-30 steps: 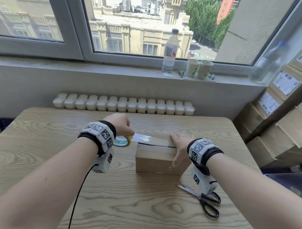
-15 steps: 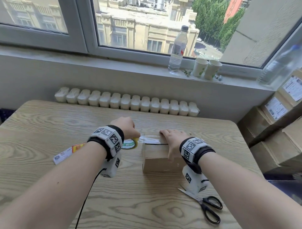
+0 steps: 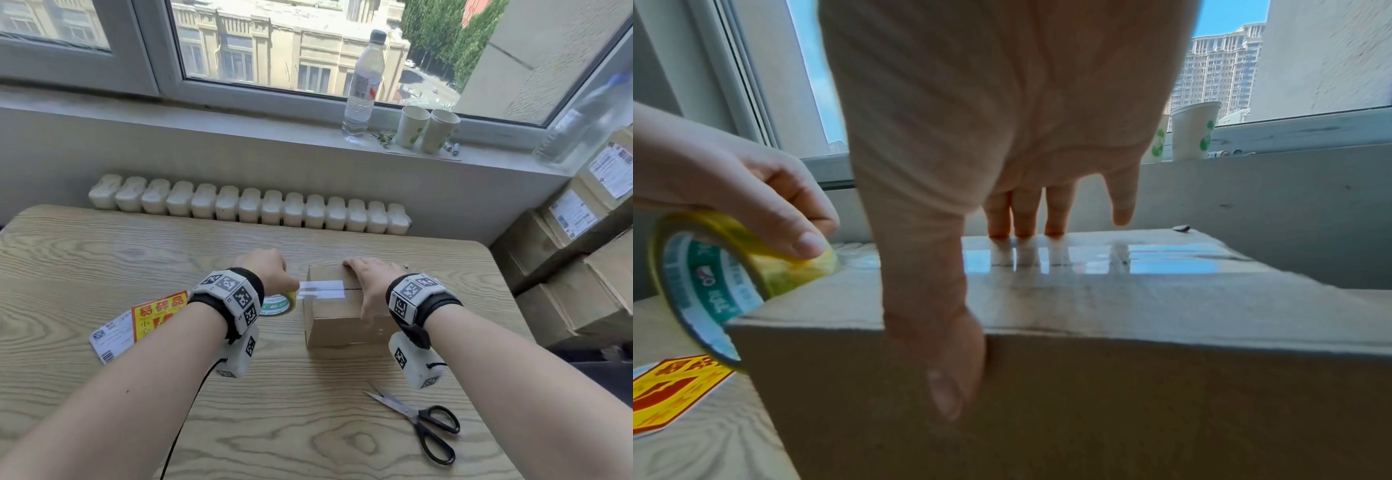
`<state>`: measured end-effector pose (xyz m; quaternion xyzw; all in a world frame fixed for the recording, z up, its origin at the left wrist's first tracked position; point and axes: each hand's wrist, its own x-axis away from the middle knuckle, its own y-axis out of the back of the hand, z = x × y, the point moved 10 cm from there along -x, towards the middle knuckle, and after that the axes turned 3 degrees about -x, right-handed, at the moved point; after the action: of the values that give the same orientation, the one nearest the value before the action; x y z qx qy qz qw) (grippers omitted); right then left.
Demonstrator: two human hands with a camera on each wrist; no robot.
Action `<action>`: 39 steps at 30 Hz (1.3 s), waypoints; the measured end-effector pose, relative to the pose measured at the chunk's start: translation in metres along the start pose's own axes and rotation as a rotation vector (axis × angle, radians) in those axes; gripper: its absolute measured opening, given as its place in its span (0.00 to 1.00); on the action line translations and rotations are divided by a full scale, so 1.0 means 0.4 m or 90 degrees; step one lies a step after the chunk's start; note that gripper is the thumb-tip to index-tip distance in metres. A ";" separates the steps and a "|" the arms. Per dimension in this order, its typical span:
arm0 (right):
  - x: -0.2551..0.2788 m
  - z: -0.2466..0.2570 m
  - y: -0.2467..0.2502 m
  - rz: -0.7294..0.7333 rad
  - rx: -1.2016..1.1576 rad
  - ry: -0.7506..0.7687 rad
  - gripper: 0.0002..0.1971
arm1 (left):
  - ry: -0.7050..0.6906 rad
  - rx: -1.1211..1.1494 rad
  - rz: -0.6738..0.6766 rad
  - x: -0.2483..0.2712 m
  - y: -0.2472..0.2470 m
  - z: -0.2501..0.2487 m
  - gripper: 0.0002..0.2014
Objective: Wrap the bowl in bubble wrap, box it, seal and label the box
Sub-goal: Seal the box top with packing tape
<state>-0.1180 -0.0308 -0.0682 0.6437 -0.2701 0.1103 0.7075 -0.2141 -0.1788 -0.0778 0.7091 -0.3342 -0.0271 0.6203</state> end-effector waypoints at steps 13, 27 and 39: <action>-0.015 0.011 -0.035 0.003 -0.015 0.003 0.61 | 0.005 0.028 0.022 -0.025 -0.081 -0.013 0.17; -0.042 -0.032 -0.019 -0.024 0.005 0.026 0.61 | -0.059 0.113 0.130 -0.026 -0.111 -0.005 0.21; -0.069 -0.059 -0.044 -0.015 -0.135 -0.041 0.52 | -0.077 0.109 0.164 -0.045 -0.133 -0.080 0.20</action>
<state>-0.1263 -0.0052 -0.0984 0.5717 -0.2955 0.0519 0.7636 -0.1900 -0.1418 -0.1249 0.7077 -0.4603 0.0390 0.5346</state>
